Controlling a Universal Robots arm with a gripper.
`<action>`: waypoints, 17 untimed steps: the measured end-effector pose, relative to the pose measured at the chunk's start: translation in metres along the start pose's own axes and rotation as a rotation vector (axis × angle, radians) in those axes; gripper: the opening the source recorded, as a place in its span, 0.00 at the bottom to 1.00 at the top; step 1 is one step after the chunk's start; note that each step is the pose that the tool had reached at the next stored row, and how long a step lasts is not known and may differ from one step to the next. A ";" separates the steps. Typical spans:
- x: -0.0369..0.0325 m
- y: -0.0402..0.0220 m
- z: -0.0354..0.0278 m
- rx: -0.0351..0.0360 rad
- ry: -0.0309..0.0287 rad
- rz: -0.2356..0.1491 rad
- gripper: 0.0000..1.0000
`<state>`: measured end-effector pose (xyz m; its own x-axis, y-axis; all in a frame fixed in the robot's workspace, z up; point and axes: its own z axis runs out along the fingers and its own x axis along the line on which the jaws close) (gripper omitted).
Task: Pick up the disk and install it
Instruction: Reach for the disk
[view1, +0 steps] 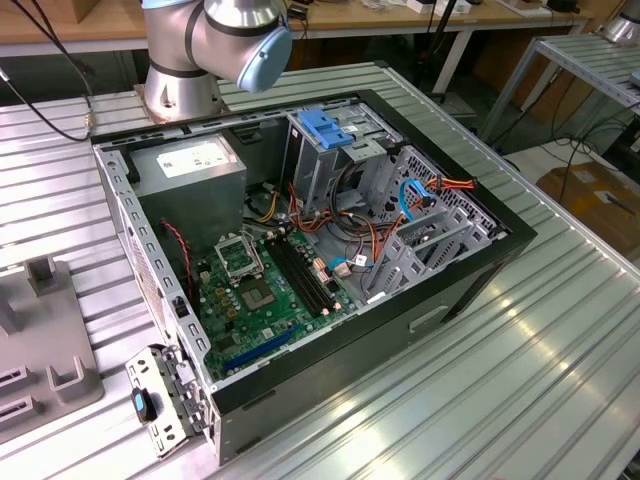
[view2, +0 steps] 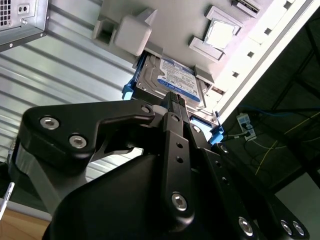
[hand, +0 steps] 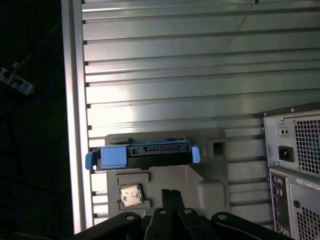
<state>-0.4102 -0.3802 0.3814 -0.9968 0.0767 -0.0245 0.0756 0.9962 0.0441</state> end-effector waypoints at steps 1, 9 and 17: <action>0.0000 0.0004 0.0000 0.0000 0.0000 0.000 0.11; 0.0014 0.0011 0.0003 0.0000 0.0001 0.000 0.11; 0.0060 0.0107 0.0045 0.0008 0.0000 0.000 0.11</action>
<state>-0.4153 -0.3689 0.3772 -0.9967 0.0768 -0.0245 0.0757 0.9962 0.0433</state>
